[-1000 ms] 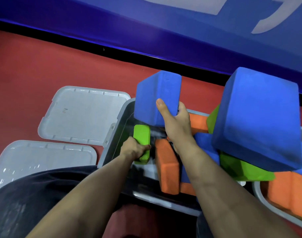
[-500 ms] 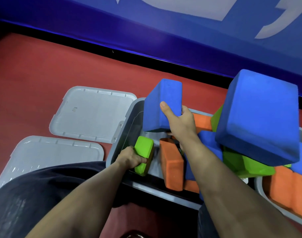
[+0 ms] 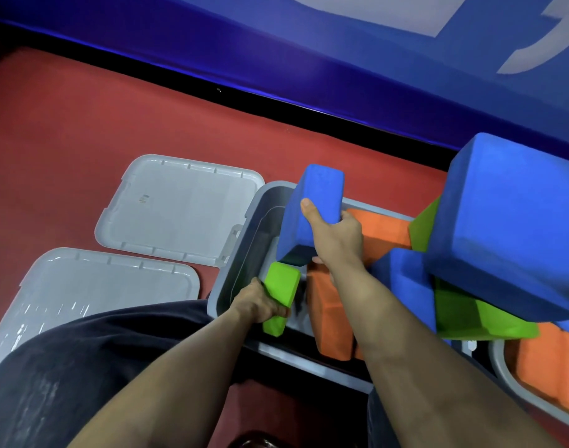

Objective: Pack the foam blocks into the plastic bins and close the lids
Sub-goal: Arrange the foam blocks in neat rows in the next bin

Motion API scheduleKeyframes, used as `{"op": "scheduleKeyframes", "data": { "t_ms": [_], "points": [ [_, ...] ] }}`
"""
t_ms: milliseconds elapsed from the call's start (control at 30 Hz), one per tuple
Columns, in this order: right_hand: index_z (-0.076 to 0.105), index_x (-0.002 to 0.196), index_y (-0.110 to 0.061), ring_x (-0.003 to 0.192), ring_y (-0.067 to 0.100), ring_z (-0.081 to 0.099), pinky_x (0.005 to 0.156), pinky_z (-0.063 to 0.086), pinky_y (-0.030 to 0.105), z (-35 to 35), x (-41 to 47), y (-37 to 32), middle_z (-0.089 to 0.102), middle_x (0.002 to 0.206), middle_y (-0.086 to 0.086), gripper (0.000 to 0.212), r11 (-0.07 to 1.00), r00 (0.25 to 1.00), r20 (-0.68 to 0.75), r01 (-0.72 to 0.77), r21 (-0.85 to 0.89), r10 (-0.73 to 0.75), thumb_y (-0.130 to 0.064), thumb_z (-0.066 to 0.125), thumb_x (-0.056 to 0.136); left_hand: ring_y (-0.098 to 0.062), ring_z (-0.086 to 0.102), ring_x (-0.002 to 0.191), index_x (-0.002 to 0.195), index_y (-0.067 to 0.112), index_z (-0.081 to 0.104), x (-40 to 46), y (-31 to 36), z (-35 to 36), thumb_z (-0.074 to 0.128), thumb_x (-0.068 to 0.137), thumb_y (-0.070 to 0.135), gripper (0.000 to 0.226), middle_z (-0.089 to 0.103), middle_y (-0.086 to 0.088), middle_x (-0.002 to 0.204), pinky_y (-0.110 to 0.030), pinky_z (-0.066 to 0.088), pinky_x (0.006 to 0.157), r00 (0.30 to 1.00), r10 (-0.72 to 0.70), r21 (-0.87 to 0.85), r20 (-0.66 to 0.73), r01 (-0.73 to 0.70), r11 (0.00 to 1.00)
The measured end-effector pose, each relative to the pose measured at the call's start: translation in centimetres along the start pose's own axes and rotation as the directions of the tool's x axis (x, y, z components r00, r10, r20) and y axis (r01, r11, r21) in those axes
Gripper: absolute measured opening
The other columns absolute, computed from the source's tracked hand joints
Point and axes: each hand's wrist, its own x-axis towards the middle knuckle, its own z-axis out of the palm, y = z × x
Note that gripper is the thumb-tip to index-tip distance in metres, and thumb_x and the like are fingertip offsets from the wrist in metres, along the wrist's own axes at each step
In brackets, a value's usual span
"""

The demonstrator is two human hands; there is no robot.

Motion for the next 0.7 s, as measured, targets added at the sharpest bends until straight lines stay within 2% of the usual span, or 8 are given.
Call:
{"op": "scheduleKeyframes", "data": {
  "t_ms": [167,300,433,500,567,600,633,700],
  "points": [
    [0.068,0.099,-0.02,0.081,0.019,0.071,0.077,0.062,0.046,1.9,1.3,1.2,0.074,0.09,-0.005,0.069,0.998,0.998,-0.012,-0.059,0.033,0.059,-0.074,0.075,0.058,-0.024,0.061,0.12,0.138,0.011,0.042,0.5,-0.2,0.3,0.1,0.054,0.029,0.104,0.063,-0.006,0.13,-0.039,0.049,0.105,0.997,0.04,-0.1,0.069,-0.033,0.994],
    [0.062,0.111,-0.02,0.084,0.018,0.069,0.072,0.063,0.049,3.4,2.2,2.5,0.07,0.101,-0.004,0.07,0.975,0.979,0.014,-0.203,0.093,0.202,-0.067,0.08,0.063,-0.025,0.063,0.117,0.139,0.004,0.044,1.2,-0.6,0.1,0.1,0.055,0.014,0.101,0.066,-0.009,0.126,-0.044,0.049,0.106,0.988,0.051,-0.224,0.142,-0.018,0.974],
    [0.058,0.121,-0.024,0.097,0.018,0.065,0.068,0.06,0.044,4.1,2.9,3.7,0.066,0.114,-0.006,0.082,0.942,0.95,0.115,-0.304,0.14,0.289,-0.071,0.079,0.056,-0.025,0.059,0.123,0.146,0.007,0.034,1.6,-0.9,-0.3,0.101,0.052,0.02,0.117,0.061,-0.008,0.133,-0.043,0.048,0.107,0.984,0.005,-0.249,0.179,0.041,0.968],
    [0.058,0.123,-0.026,0.103,0.018,0.066,0.071,0.059,0.043,4.1,3.5,4.1,0.067,0.117,-0.008,0.086,0.925,0.936,0.158,-0.341,0.169,0.316,-0.071,0.079,0.054,-0.025,0.059,0.123,0.153,0.011,0.022,2.0,-1.0,-0.2,0.105,0.038,0.036,0.144,0.06,-0.005,0.135,-0.045,0.049,0.106,0.977,0.005,-0.28,0.212,0.056,0.958],
    [0.061,0.122,-0.024,0.106,0.02,0.067,0.078,0.058,0.046,4.1,4.1,4.4,0.069,0.118,-0.007,0.072,0.913,0.925,0.202,-0.361,0.192,0.323,-0.062,0.083,0.065,-0.024,0.063,0.119,0.159,0.025,0.008,2.4,-1.0,-0.1,0.103,0.02,0.049,0.17,0.059,-0.001,0.137,-0.046,0.054,0.101,0.97,0.038,-0.413,0.239,0.066,0.908],
    [0.062,0.12,-0.024,0.107,0.022,0.068,0.082,0.058,0.049,4.1,4.5,4.7,0.071,0.117,-0.006,0.066,0.91,0.92,0.222,-0.366,0.193,0.323,-0.058,0.084,0.068,-0.024,0.064,0.118,0.16,0.031,0.003,2.7,-0.6,-0.2,0.104,0.019,0.049,0.174,0.056,-0.001,0.142,-0.047,0.055,0.098,0.971,0.063,-0.521,0.229,0.067,0.851],
    [0.063,0.119,-0.023,0.107,0.023,0.069,0.084,0.058,0.053,4.2,4.7,4.9,0.072,0.117,-0.004,0.065,0.909,0.915,0.237,-0.372,0.189,0.325,-0.057,0.084,0.068,-0.023,0.063,0.121,0.16,0.037,0.001,2.7,0.0,-0.6,0.104,0.022,0.048,0.172,0.05,-0.002,0.149,-0.047,0.056,0.098,0.977,0.09,-0.613,0.194,0.049,0.788],
    [0.062,0.118,-0.02,0.102,0.025,0.072,0.082,0.06,0.057,4.4,4.8,5.2,0.074,0.114,0.0,0.063,0.903,0.91,0.257,-0.379,0.2,0.325,-0.052,0.085,0.068,-0.02,0.057,0.129,0.158,0.046,0.01,2.5,1.8,-1.5,0.101,0.038,0.054,0.151,0.036,0.003,0.157,-0.045,0.052,0.104,0.984,0.163,-0.715,0.077,-0.059,0.696]
  ]
}}
